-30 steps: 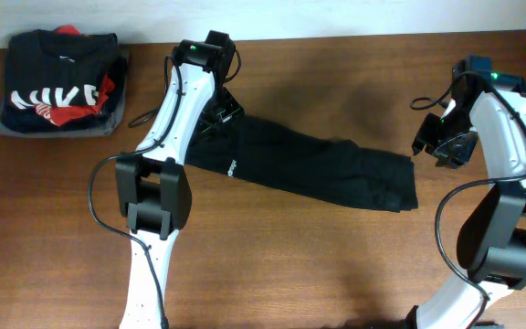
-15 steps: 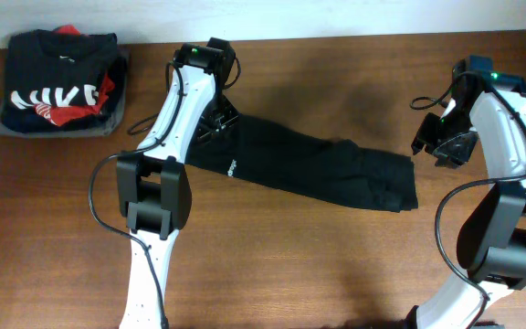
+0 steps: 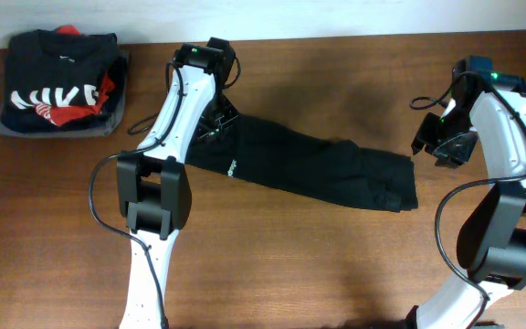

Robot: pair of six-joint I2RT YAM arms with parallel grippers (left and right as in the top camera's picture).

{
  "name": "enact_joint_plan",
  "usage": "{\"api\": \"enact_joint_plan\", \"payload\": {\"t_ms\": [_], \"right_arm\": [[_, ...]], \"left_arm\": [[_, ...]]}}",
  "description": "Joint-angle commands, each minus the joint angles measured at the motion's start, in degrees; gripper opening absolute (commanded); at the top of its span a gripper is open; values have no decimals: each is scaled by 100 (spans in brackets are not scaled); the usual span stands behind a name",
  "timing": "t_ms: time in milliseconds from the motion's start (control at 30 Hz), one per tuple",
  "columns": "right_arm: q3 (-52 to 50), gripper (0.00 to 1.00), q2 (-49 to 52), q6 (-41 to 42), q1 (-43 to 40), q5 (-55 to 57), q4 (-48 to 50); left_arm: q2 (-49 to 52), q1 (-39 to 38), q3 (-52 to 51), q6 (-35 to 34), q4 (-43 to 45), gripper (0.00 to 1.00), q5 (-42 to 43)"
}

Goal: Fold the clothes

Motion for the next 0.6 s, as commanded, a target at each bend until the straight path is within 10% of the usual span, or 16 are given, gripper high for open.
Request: {"api": "enact_joint_plan", "payload": {"t_ms": [0,100,300,567], "right_arm": [[-24,53,-129,28,37,-35,20],[-24,53,-129,28,37,-35,22],[-24,53,-129,28,37,-35,37],[-24,53,-129,28,37,-35,52]], "left_arm": [[31,31,-35,13,-13,22,-105],[31,42,-35,11,-13,28,-310],[31,46,-39,9,44,79,-404],[138,46,-94,-57,398,80,-120]]}}
